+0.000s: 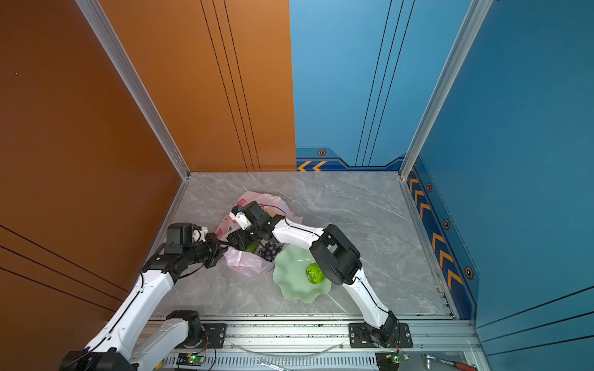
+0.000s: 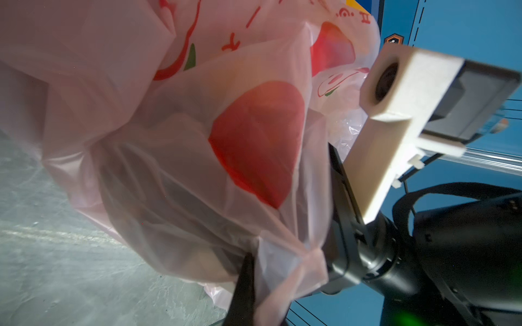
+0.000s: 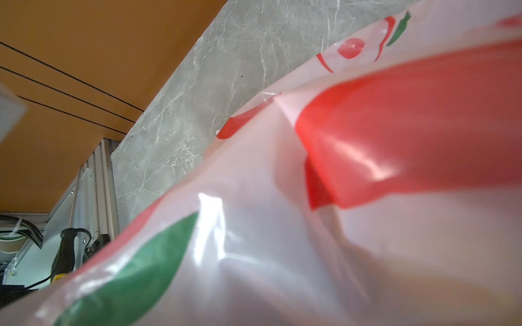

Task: Place the fruits into the plastic bag
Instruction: Place the fruit in the plastic bag.

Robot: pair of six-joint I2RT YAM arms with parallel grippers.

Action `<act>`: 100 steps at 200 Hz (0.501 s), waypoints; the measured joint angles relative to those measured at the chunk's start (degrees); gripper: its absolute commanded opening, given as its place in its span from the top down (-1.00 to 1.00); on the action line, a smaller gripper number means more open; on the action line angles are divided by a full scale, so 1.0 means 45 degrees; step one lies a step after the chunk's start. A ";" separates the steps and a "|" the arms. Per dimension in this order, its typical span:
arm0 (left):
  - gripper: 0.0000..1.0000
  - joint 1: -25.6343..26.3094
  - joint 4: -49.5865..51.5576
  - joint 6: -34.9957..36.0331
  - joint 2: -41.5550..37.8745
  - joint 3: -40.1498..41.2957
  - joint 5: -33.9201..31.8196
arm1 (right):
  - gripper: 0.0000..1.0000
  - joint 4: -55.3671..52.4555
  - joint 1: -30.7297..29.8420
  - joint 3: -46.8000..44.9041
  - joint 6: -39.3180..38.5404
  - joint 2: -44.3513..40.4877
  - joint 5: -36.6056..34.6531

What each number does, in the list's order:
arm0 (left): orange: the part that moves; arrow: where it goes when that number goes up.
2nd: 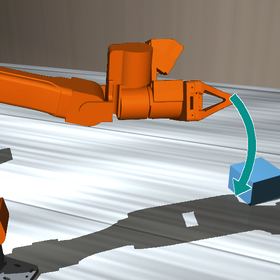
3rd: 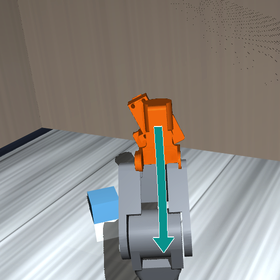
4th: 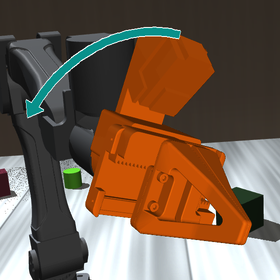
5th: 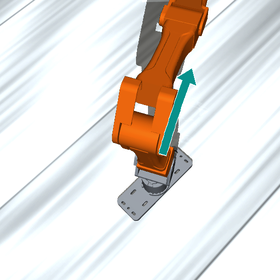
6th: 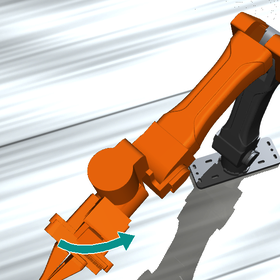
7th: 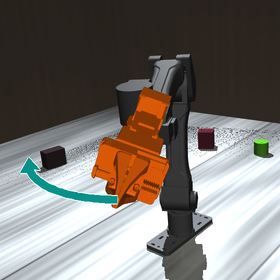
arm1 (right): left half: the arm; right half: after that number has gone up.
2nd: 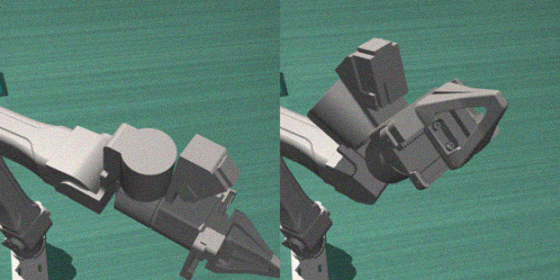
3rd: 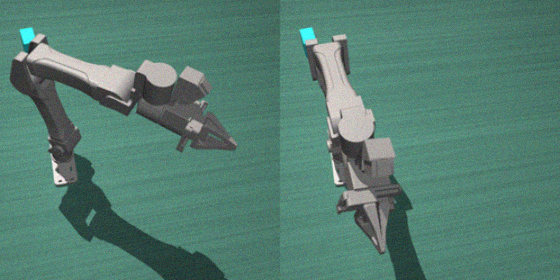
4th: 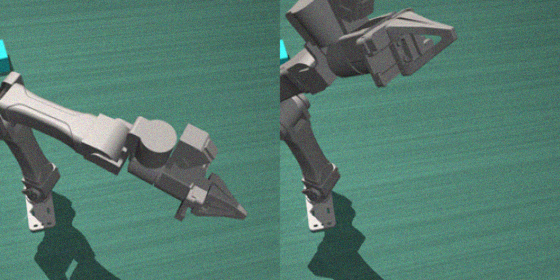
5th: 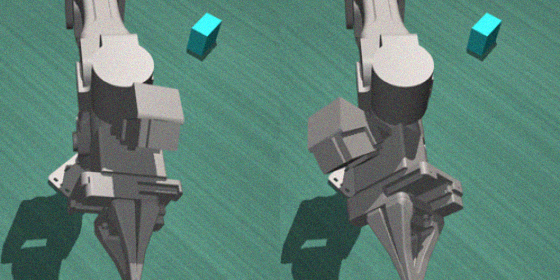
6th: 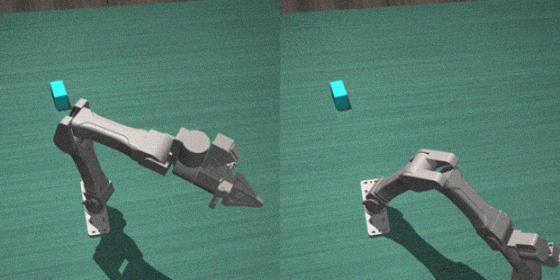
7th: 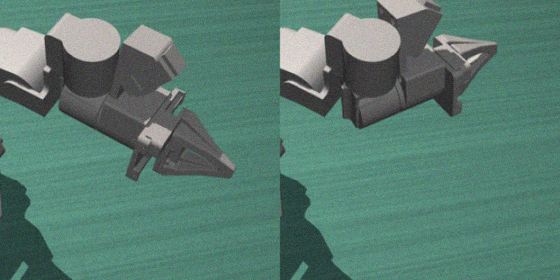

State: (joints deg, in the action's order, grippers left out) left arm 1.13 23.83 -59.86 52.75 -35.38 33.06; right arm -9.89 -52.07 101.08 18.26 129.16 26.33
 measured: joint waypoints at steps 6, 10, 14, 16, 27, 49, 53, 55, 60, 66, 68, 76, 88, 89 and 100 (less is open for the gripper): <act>1.00 -0.0015 -0.0015 0.0000 -0.0015 0.0000 -0.0005 | -1.00 0.0010 0.0034 0.0005 0.0005 0.0000 -0.0005; 1.00 -0.0015 -0.0024 0.0005 -0.0024 0.0000 -0.0005 | -1.00 0.0010 0.0044 0.0005 0.0010 0.0000 0.0000; 1.00 -0.0015 -0.0029 0.0000 -0.0029 0.0000 -0.0005 | -1.00 0.0005 0.0053 0.0005 0.0005 0.0000 -0.0005; 1.00 -0.0015 -0.0029 0.0005 -0.0029 0.0000 -0.0005 | -1.00 0.0005 0.0053 0.0005 0.0005 0.0000 -0.0005; 1.00 -0.0015 -0.0029 0.0005 -0.0034 0.0000 -0.0005 | -1.00 0.0010 0.0053 0.0005 0.0010 0.0000 -0.0005; 1.00 -0.0015 -0.0044 0.0000 -0.0034 0.0000 -0.0005 | -1.00 0.0005 0.0063 0.0005 0.0010 -0.0005 -0.0005; 1.00 -0.0015 -0.0053 0.0005 -0.0034 0.0000 0.0000 | -1.00 0.0005 0.0063 0.0005 0.0010 -0.0005 -0.0005; 1.00 -0.0015 -0.0058 0.0000 -0.0034 0.0000 -0.0005 | -1.00 0.0005 0.0063 0.0005 0.0010 -0.0005 -0.0005; 1.00 -0.0015 -0.0068 0.0000 -0.0034 0.0000 -0.0005 | -1.00 0.0005 0.0068 0.0005 0.0010 -0.0010 -0.0005; 1.00 -0.0015 -0.0068 0.0000 -0.0039 0.0000 0.0000 | -1.00 0.0005 0.0068 0.0005 0.0010 -0.0010 -0.0005; 1.00 -0.0015 -0.0068 0.0000 -0.0044 0.0000 0.0000 | -1.00 0.0005 0.0068 0.0000 0.0010 -0.0010 -0.0005; 1.00 -0.0015 -0.0068 -0.0005 -0.0053 0.0000 0.0000 | -1.00 0.0000 0.0068 0.0000 0.0010 -0.0034 -0.0015; 1.00 -0.0015 -0.0117 -0.0005 -0.0083 0.0000 0.0005 | -1.00 -0.0029 0.0068 0.0005 0.0005 -0.0083 -0.0102; 1.00 -0.0015 -0.0121 -0.0010 -0.0083 0.0000 0.0010 | -1.00 -0.0029 0.0068 0.0000 0.0010 -0.0087 -0.0121; 1.00 -0.0015 -0.0204 -0.0019 -0.0136 0.0000 0.0019 | -1.00 -0.0083 0.0068 0.0000 0.0010 -0.0165 -0.0223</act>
State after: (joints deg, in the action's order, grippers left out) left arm 1.06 22.92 -59.94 52.14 -35.38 33.15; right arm -10.26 -51.77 101.08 18.31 128.42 25.32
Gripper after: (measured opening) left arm 0.045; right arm 0.992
